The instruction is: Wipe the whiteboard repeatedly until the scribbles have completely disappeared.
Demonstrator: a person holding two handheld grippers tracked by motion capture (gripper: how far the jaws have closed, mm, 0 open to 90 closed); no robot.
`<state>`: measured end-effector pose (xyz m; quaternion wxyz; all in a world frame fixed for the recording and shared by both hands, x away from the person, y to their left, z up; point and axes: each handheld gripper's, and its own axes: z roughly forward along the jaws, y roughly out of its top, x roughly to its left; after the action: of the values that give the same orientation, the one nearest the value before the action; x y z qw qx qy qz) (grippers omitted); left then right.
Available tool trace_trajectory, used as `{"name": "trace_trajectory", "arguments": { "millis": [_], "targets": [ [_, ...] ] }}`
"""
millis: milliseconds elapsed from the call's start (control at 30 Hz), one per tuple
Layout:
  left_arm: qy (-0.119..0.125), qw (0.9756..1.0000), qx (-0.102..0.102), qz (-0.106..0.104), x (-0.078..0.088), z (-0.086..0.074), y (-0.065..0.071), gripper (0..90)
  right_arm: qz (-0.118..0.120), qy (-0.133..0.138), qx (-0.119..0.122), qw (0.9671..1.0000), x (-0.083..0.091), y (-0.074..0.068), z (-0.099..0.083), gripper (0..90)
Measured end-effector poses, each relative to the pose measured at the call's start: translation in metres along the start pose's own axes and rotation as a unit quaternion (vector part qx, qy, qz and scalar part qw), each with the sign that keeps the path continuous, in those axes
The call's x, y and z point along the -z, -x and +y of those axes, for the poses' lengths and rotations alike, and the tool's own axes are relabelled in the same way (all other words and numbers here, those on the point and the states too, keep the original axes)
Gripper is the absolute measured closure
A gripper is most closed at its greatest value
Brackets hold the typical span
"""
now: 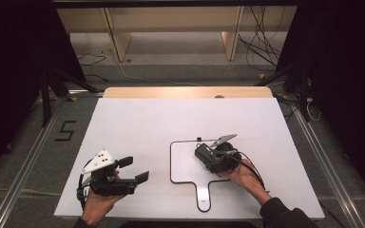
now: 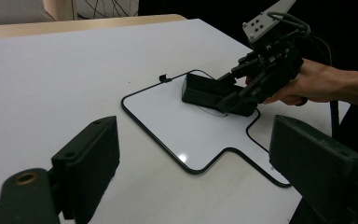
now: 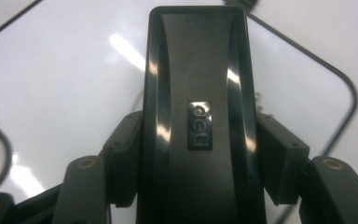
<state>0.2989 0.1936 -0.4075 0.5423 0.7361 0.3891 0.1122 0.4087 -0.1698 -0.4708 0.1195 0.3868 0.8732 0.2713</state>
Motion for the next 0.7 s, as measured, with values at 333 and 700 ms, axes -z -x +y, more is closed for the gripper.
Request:
{"name": "trace_trajectory", "arguments": {
  "millis": [333, 700],
  "targets": [
    [-0.003, 1.0, -0.001, -0.001, -0.001, 0.0, 0.0, 15.4, 0.015, 0.008, 0.032, 0.9993, -0.005, -0.019, 0.004, 40.7],
    [-0.002, 1.0, -0.002, -0.001, 0.0, 0.0, 0.0, 15.4, -0.005, 0.014, 0.011, 0.9998, -0.007, -0.002, 0.005, 40.7]
  ]
}}
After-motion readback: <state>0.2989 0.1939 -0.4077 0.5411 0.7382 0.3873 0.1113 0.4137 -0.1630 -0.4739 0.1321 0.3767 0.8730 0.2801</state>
